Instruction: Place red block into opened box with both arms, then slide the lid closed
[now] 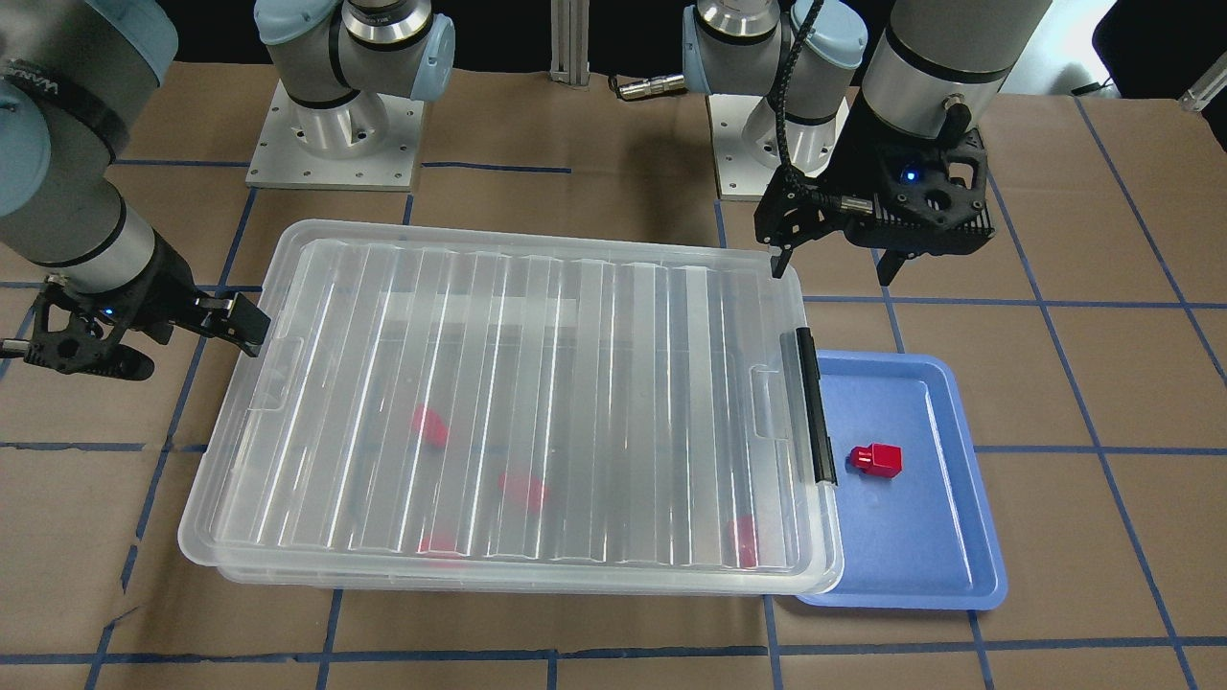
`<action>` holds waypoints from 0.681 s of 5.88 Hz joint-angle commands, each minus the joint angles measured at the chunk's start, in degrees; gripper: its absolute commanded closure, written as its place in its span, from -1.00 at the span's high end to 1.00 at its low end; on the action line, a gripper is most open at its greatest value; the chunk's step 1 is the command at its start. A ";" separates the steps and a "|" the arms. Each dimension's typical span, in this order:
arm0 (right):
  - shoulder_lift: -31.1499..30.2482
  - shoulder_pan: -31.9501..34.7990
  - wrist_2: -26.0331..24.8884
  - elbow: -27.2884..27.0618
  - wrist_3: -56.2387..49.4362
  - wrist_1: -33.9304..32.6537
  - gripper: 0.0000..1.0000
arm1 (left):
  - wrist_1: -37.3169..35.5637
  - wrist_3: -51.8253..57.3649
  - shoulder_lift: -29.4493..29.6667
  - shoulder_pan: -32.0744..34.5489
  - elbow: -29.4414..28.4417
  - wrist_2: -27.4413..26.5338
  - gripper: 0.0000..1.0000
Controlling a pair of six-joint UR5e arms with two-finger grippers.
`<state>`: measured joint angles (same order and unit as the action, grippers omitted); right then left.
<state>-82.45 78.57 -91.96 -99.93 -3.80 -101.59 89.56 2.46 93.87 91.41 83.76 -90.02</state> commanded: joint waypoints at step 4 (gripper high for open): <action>0.00 -0.43 -2.70 -2.20 -11.01 -2.63 1.00 | 0.00 0.00 -0.09 0.00 0.09 0.02 0.96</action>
<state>-82.47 78.38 -94.50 -102.18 -11.09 -102.84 89.56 2.46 93.84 91.41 83.78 -90.02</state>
